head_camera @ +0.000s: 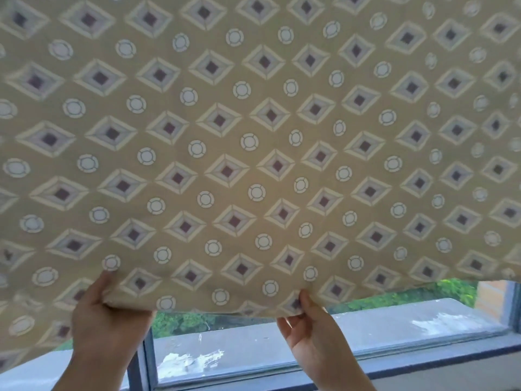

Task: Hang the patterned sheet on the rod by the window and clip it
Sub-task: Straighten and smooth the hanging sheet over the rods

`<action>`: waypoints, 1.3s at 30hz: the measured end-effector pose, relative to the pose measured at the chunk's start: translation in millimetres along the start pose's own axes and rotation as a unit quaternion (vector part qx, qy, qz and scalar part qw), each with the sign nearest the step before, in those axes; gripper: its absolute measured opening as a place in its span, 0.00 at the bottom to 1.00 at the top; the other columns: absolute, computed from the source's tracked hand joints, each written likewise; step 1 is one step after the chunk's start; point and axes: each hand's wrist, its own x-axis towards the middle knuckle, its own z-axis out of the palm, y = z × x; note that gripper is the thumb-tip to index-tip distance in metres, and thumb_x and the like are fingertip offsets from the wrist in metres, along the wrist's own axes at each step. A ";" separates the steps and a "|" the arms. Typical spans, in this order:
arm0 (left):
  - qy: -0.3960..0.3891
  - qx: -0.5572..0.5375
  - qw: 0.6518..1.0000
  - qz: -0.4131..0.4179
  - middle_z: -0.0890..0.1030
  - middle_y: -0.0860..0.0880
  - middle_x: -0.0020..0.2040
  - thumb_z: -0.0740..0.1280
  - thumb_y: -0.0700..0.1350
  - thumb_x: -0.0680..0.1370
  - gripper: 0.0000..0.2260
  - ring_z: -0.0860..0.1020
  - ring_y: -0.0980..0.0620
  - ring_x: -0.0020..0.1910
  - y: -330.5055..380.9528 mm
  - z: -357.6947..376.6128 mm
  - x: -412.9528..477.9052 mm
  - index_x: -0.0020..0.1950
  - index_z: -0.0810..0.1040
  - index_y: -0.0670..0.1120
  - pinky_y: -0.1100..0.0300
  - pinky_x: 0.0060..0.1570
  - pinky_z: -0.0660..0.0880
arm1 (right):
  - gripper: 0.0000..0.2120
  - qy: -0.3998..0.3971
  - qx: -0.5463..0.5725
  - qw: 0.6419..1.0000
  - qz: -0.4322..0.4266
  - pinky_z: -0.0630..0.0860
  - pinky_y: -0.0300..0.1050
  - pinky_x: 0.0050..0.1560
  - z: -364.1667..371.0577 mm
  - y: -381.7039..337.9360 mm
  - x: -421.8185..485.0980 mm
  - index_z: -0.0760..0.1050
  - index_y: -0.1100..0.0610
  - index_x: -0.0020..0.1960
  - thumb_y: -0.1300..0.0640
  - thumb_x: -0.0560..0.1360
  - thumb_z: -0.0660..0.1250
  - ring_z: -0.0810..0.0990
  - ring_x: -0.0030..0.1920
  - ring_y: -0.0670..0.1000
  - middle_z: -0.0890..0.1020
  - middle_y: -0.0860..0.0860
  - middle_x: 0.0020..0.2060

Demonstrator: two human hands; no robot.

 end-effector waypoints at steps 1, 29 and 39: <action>0.019 0.012 1.000 0.005 0.79 0.58 0.60 0.76 0.45 0.66 0.22 0.78 0.58 0.58 0.5 8.7 0.3 0.59 0.80 0.58 0.58 0.52 0.74 | 0.08 0.001 0.011 1.000 0.000 0.83 0.50 0.37 -2.0 -0.6 0.3 0.78 0.57 0.53 0.60 0.75 0.64 0.86 0.38 0.54 0.86 0.56 0.41; 0.144 0.142 0.965 0.166 0.85 0.51 0.49 0.62 0.35 0.78 0.13 0.83 0.57 0.47 -42.9 31.0 -50.7 0.57 0.82 0.45 0.61 0.49 0.80 | 0.19 -0.067 -0.042 0.997 -0.004 0.83 0.43 0.41 -0.6 -7.4 -12.8 0.82 0.65 0.55 0.74 0.78 0.54 0.85 0.52 0.54 0.83 0.60 0.55; 0.036 0.101 0.985 0.137 0.81 0.50 0.37 0.72 0.37 0.49 0.16 0.82 0.50 0.47 -34.8 47.8 -62.0 0.35 0.80 0.47 0.50 0.47 0.81 | 0.14 0.020 -0.043 0.998 -0.036 0.82 0.41 0.37 -1.5 1.5 -3.3 0.77 0.68 0.53 0.75 0.78 0.54 0.86 0.44 0.52 0.85 0.61 0.48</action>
